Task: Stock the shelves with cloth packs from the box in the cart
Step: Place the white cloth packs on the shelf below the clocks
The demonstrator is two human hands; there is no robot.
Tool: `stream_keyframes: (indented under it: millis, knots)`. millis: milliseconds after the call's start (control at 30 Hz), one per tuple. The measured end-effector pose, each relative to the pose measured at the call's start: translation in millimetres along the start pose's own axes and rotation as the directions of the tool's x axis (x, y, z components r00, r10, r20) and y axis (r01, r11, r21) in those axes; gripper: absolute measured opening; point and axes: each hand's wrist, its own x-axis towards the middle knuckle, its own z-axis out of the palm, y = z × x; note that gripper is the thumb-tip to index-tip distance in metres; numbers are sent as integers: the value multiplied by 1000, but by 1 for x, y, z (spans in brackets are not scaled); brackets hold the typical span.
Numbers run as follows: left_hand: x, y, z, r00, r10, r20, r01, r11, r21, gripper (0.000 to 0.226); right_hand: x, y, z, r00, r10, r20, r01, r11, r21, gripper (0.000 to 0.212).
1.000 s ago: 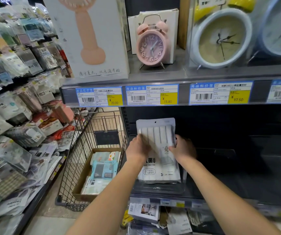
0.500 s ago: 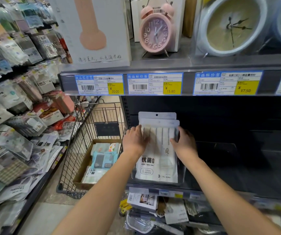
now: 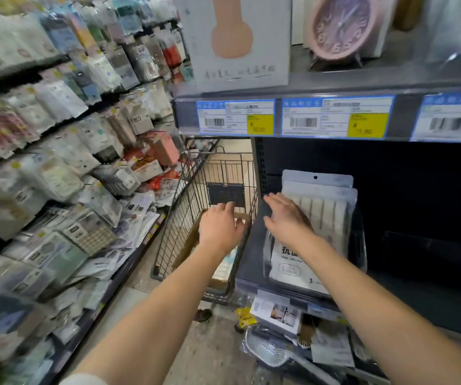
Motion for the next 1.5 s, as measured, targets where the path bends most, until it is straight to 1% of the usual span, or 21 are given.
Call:
stream_keyframes:
  millis: [100, 167, 233, 367, 433, 500, 600, 667, 767, 867, 1033, 1167, 1333, 1400, 1500]
  knots:
    - [-8, -53, -4, 997, -83, 9, 82, 995, 55, 43, 15, -41, 23, 995, -53, 81, 57, 998, -42, 56]
    - [-13, -90, -7, 990, -142, 9, 141, 988, 64, 46, 25, -69, 43, 990, -62, 129, 67, 997, -38, 55]
    - [-20, -126, -13, 984, -177, 13, 176, 982, 72, 45, 35, -98, 67, 984, -82, 159, 88, 996, -30, 48]
    - [-27, -206, -24, 980, -197, 27, 192, 973, 125, 35, 56, -156, 117, 969, -125, 215, 146, 986, -83, 38]
    - [-30, -254, -27, 973, -226, 37, 218, 964, 150, 37, 66, -187, 144, 957, -141, 252, 172, 980, -103, 40]
    - [-32, -305, -29, 970, -241, 40, 231, 958, 168, 43, 77, -221, 172, 945, -136, 296, 178, 977, -116, 43]
    - [-35, -382, -35, 965, -256, 50, 244, 953, 181, 45, 96, -275, 223, 934, -123, 335, 174, 977, -127, 36]
    - [-35, -429, -37, 960, -269, 75, 250, 948, 197, 46, 112, -306, 262, 929, -133, 345, 190, 972, -137, 40]
    - [-33, -492, -39, 951, -296, 93, 271, 939, 213, 44, 129, -356, 306, 915, -157, 372, 220, 966, -135, 47]
    - [-25, -540, -34, 947, -302, 110, 276, 939, 205, 45, 143, -396, 336, 894, -200, 400, 281, 947, -155, 44]
    - [7, -594, -13, 935, -330, 129, 310, 938, 155, 42, 194, -420, 387, 885, -197, 421, 284, 947, -153, 40]
    - [51, -627, 12, 932, -315, 179, 288, 943, 165, 46, 254, -425, 424, 890, -167, 425, 257, 952, -165, 38]
    - [147, -665, 35, 924, -280, 259, 244, 956, 162, 43, 354, -431, 469, 909, -128, 396, 201, 968, -148, 35]
    - [194, -676, 40, 923, -246, 295, 205, 965, 162, 43, 396, -433, 478, 919, -83, 385, 154, 976, -155, 32]
    - [264, -689, 44, 927, -187, 324, 129, 973, 192, 45, 453, -426, 485, 926, -31, 377, 110, 976, -190, 35]
